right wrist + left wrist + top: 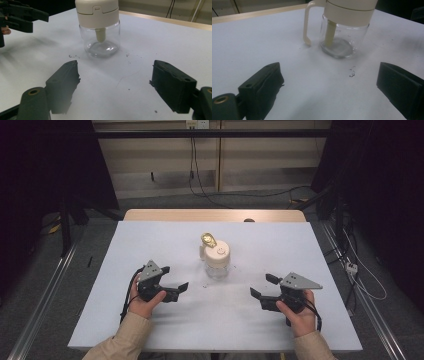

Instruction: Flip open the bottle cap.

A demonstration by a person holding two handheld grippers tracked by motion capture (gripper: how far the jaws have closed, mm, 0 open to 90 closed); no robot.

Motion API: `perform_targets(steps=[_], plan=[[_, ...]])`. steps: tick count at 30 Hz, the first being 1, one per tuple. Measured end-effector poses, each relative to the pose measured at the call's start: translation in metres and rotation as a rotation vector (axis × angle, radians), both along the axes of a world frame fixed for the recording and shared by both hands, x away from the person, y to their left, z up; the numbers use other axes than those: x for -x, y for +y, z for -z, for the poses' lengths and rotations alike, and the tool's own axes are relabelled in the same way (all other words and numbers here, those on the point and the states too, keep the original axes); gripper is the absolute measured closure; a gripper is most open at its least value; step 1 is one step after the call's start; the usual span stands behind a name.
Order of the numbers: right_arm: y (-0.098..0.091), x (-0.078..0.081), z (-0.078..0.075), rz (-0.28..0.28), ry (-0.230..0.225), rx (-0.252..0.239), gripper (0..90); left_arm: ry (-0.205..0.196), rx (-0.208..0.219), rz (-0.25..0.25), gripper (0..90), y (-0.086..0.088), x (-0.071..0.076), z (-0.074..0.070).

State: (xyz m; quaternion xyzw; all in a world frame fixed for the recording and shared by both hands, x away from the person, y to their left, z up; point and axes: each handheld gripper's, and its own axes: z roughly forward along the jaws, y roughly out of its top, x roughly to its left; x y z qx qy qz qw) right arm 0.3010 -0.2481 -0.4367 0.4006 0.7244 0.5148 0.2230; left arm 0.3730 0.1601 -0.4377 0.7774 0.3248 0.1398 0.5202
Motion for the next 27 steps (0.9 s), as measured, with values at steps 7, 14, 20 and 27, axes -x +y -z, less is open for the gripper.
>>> perform_targets(steps=[7,14,20,27], plan=[[-0.003,0.006,0.002,0.0,0.001,0.002,21.0,-0.01,0.001,-0.02,6.1,0.015,0.004,0.0],[-0.005,0.01,0.005,-0.001,0.003,0.029,21.0,-0.004,-0.005,-0.032,6.1,0.025,0.008,0.001],[-0.008,0.015,0.007,-0.007,-0.001,0.051,20.8,-0.001,-0.006,-0.042,6.1,0.034,0.011,0.003],[-0.018,0.02,0.009,0.004,0.0,0.057,20.7,-0.002,-0.017,-0.052,6.2,0.047,0.016,0.002]])
